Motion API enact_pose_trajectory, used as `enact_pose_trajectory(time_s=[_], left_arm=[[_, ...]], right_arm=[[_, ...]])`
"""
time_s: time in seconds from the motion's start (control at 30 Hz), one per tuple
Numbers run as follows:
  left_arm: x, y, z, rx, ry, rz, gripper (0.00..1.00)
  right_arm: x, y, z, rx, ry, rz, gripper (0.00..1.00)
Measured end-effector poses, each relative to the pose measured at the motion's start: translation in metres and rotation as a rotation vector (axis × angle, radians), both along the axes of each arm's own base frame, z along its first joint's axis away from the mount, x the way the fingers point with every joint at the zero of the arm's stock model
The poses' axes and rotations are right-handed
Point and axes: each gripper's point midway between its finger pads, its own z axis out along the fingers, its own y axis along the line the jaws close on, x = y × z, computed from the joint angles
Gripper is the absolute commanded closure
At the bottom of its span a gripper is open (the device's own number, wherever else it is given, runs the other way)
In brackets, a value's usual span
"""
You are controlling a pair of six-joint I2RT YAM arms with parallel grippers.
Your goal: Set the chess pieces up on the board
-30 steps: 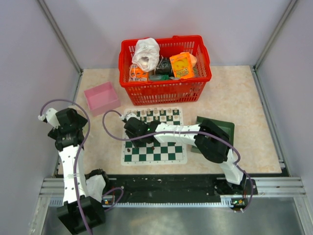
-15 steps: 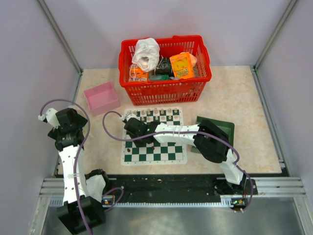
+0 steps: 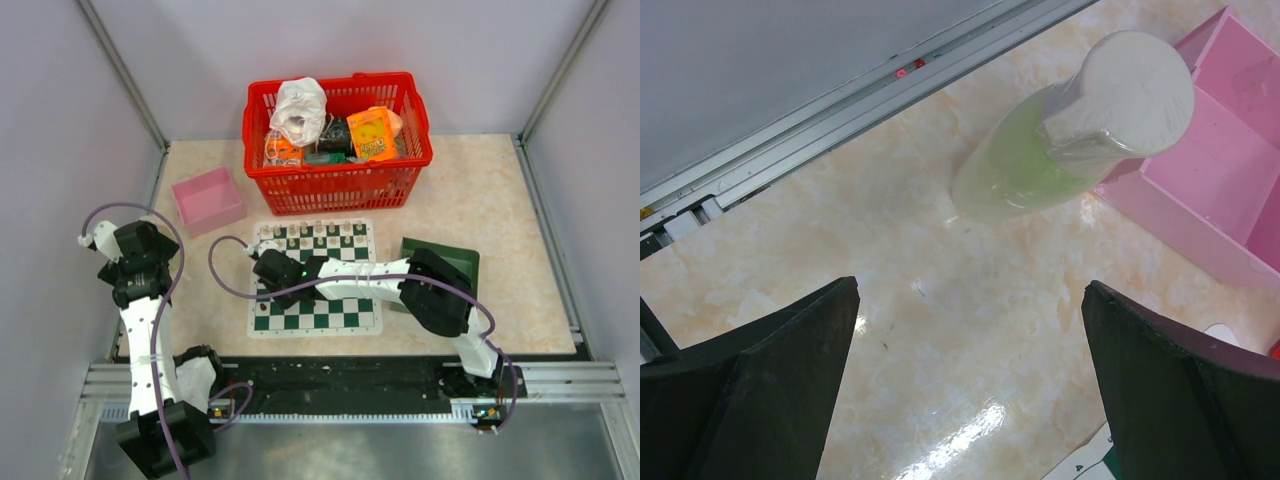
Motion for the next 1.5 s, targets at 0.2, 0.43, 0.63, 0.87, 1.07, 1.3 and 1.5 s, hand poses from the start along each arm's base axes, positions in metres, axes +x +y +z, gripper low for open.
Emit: enact_pose_trajectory(time_s=[0.2, 0.43, 0.63, 0.87, 1.07, 1.3, 1.5], left_arm=[[0.0, 0.0, 0.0, 0.0, 0.0, 0.0, 0.01], [0.0, 0.0, 0.0, 0.0, 0.0, 0.0, 0.01], [0.0, 0.0, 0.0, 0.0, 0.0, 0.0, 0.01], [0.0, 0.0, 0.0, 0.0, 0.0, 0.0, 0.01], [0.0, 0.0, 0.0, 0.0, 0.0, 0.0, 0.01], [0.0, 0.0, 0.0, 0.0, 0.0, 0.0, 0.01], [0.0, 0.0, 0.0, 0.0, 0.0, 0.0, 0.01]], right_arm=[[-0.008, 0.001, -0.001, 0.005, 0.003, 0.006, 0.86], [-0.009, 0.003, 0.0, 0.013, 0.008, 0.005, 0.86], [-0.011, 0.004, 0.0, 0.019, 0.018, 0.009, 0.86], [-0.011, 0.005, 0.001, 0.024, 0.021, 0.013, 0.82], [-0.011, 0.005, 0.001, 0.025, 0.021, 0.013, 0.75], [-0.012, 0.005, 0.001, 0.027, 0.023, 0.015, 0.69], [-0.01, 0.002, 0.012, 0.038, 0.002, 0.015, 0.65]])
